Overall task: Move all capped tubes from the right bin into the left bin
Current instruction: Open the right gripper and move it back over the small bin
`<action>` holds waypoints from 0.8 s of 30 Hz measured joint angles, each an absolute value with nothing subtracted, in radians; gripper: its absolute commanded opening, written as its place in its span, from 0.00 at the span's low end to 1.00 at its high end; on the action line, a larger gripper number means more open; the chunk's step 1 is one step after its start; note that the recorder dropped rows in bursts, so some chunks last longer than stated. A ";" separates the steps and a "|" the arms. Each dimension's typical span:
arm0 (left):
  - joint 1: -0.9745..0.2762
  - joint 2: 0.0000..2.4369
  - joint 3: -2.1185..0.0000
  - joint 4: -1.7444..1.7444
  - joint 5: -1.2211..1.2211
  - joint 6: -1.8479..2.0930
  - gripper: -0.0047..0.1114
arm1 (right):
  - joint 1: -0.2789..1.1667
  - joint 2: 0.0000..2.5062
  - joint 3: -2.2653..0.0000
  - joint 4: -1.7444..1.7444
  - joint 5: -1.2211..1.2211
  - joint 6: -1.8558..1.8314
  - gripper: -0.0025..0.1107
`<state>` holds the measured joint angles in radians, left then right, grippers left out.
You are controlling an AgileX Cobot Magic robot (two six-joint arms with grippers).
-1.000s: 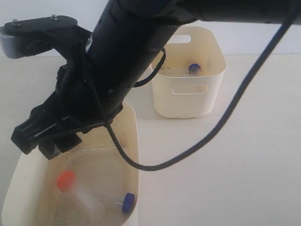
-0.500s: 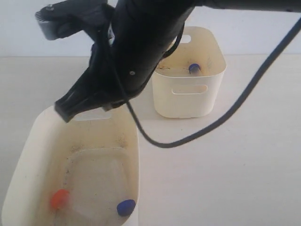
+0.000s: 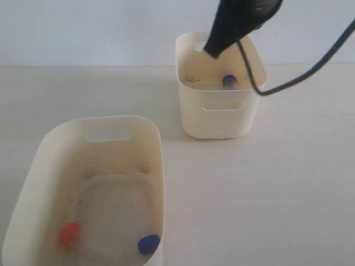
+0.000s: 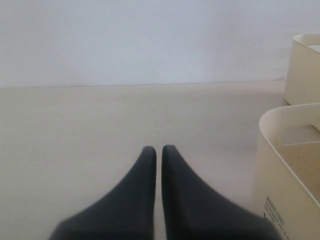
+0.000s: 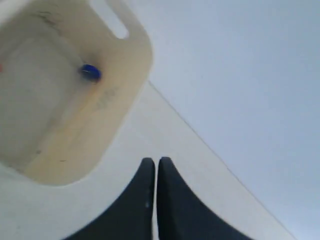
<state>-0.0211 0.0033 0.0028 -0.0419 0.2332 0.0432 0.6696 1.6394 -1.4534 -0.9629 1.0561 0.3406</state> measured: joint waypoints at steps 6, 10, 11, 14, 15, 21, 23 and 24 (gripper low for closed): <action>-0.021 0.003 0.003 -0.042 0.233 0.043 0.08 | 0.326 1.639 -1.453 -0.888 0.787 0.590 0.03; -0.021 0.003 0.003 -0.042 0.233 0.043 0.08 | 0.154 1.654 -1.462 -0.486 0.470 0.444 0.02; -0.021 0.003 0.003 -0.042 0.233 0.043 0.08 | 0.136 1.670 -1.475 -0.397 0.430 0.369 0.02; -0.021 0.003 0.003 -0.042 0.233 0.043 0.08 | 0.127 1.742 -1.587 -0.131 0.397 0.087 0.02; -0.021 0.003 0.003 -0.042 0.233 0.043 0.08 | 0.127 1.777 -1.643 -0.066 0.422 0.019 0.02; -0.021 0.003 0.003 -0.042 0.233 0.043 0.08 | 0.129 2.119 -2.182 0.146 0.872 -0.096 0.02; -0.021 0.003 0.003 -0.042 0.233 0.043 0.08 | 0.129 2.221 -2.304 0.227 1.023 -0.094 0.02; -0.021 0.003 0.003 -0.042 0.233 0.043 0.08 | 0.129 2.273 -2.353 0.271 1.066 -0.094 0.02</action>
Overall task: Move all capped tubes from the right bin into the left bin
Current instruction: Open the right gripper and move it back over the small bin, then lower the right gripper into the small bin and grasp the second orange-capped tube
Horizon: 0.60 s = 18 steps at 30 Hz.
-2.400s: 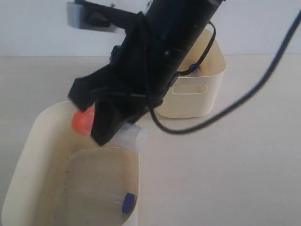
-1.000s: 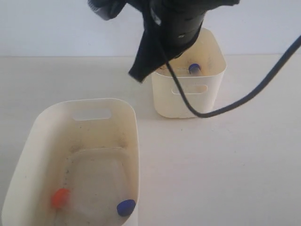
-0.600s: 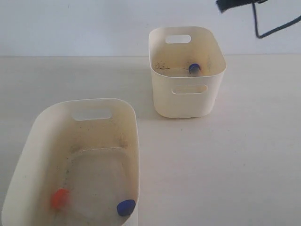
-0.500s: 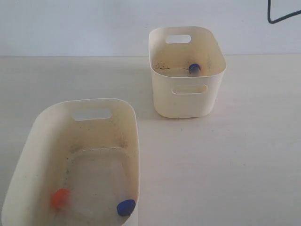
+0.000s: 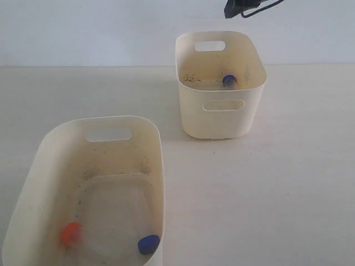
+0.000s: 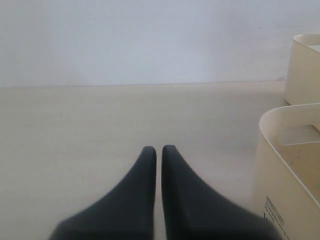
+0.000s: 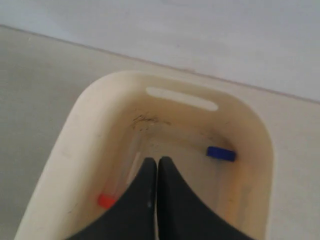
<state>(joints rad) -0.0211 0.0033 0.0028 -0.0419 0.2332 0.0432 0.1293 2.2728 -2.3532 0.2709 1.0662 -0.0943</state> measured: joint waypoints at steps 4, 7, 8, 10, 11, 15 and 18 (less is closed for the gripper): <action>-0.021 0.003 0.003 -0.042 0.233 0.043 0.08 | 0.129 2.352 -2.386 0.299 1.133 -0.053 0.02; -0.021 0.003 0.003 -0.042 0.233 0.043 0.08 | 0.129 2.382 -2.390 0.314 1.191 -0.034 0.02; -0.021 0.003 0.003 -0.042 0.233 0.043 0.08 | 0.129 2.384 -2.390 0.321 1.193 -0.032 0.02; -0.021 0.003 0.003 -0.042 0.233 0.043 0.08 | 0.129 2.391 -2.390 0.342 1.200 -0.030 0.02; -0.021 0.003 0.003 -0.042 0.233 0.043 0.08 | 0.129 2.393 -2.390 0.356 1.202 -0.028 0.02; -0.021 0.003 0.003 -0.042 0.233 0.043 0.08 | 0.129 2.402 -2.390 0.454 1.202 -0.042 0.02; -0.021 0.003 0.003 -0.042 0.233 0.043 0.08 | 0.129 2.405 -2.390 0.500 1.198 -0.052 0.02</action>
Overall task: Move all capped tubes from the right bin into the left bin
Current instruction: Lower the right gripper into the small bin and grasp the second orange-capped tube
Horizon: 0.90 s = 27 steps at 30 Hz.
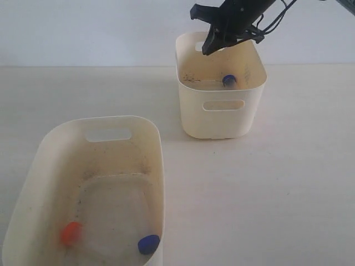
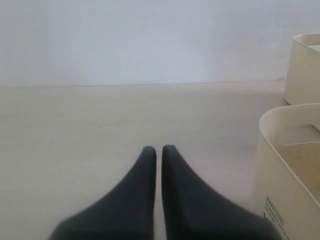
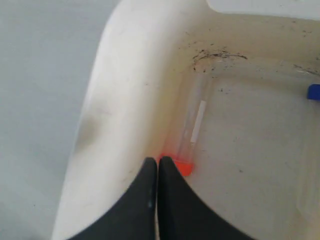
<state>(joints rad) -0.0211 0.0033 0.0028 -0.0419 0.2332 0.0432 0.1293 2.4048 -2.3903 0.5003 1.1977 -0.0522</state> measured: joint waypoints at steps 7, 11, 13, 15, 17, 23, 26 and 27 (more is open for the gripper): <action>-0.021 0.003 0.003 -0.042 0.233 0.043 0.08 | 0.129 2.427 -2.390 0.548 1.178 -0.072 0.02; -0.021 0.003 0.003 -0.042 0.233 0.043 0.08 | 0.129 2.455 -2.390 0.595 1.172 -0.097 0.02; -0.021 0.003 0.003 -0.042 0.233 0.043 0.08 | 0.129 2.468 -2.390 0.599 1.158 -0.107 0.02; -0.021 0.003 0.003 -0.042 0.233 0.043 0.08 | 0.129 2.475 -2.390 0.601 1.139 -0.122 0.02; -0.021 0.003 0.003 -0.042 0.233 0.043 0.08 | 0.129 2.482 -2.390 0.606 1.123 -0.128 0.02; -0.021 0.003 0.003 -0.042 0.233 0.043 0.08 | 0.129 2.503 -2.390 0.607 1.109 -0.130 0.02; -0.021 0.003 0.003 -0.042 0.233 0.043 0.08 | 0.129 2.517 -2.390 0.611 1.106 -0.130 0.02; -0.021 0.003 0.003 -0.042 0.233 0.043 0.08 | 0.129 2.524 -2.390 0.613 1.103 -0.130 0.02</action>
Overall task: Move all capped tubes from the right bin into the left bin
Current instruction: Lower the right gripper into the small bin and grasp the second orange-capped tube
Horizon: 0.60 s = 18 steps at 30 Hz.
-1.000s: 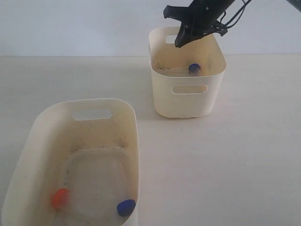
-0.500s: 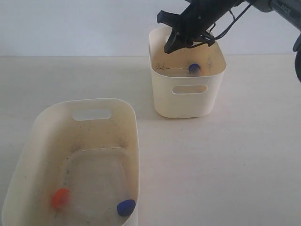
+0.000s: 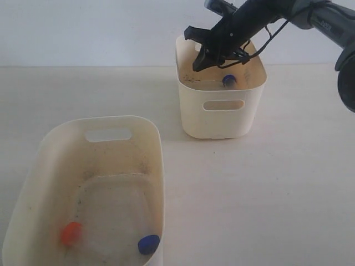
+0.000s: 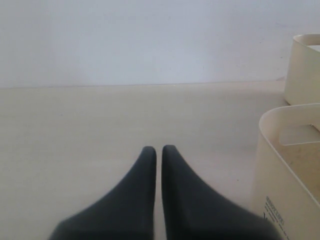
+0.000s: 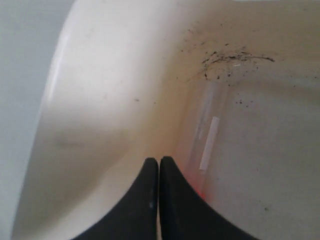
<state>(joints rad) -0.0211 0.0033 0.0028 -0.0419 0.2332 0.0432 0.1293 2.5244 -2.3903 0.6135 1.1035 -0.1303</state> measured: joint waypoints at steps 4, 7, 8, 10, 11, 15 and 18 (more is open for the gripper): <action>-0.021 0.003 0.003 -0.042 0.233 0.043 0.08 | 0.129 2.550 -2.390 0.618 1.102 -0.127 0.02; -0.021 0.003 0.003 -0.042 0.233 0.043 0.08 | 0.129 2.561 -2.390 0.622 1.108 -0.123 0.02; -0.021 0.003 0.003 -0.042 0.233 0.043 0.08 | 0.129 2.562 -2.390 0.622 1.108 -0.122 0.02; -0.021 0.003 0.003 -0.042 0.233 0.043 0.08 | 0.129 2.562 -2.390 0.622 1.108 -0.120 0.03; -0.021 0.003 0.003 -0.042 0.233 0.043 0.08 | 0.129 2.562 -2.390 0.622 1.108 -0.120 0.04; -0.021 0.003 0.003 -0.042 0.233 0.043 0.08 | 0.131 2.564 -2.390 0.594 1.098 -0.120 0.27; -0.021 0.003 0.003 -0.042 0.233 0.043 0.08 | 0.131 2.564 -2.390 0.567 1.091 -0.120 0.61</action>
<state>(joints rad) -0.0211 0.0033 0.0028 -0.0419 0.2332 0.0432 0.1308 2.5635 -2.3903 0.5666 1.0909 -0.1205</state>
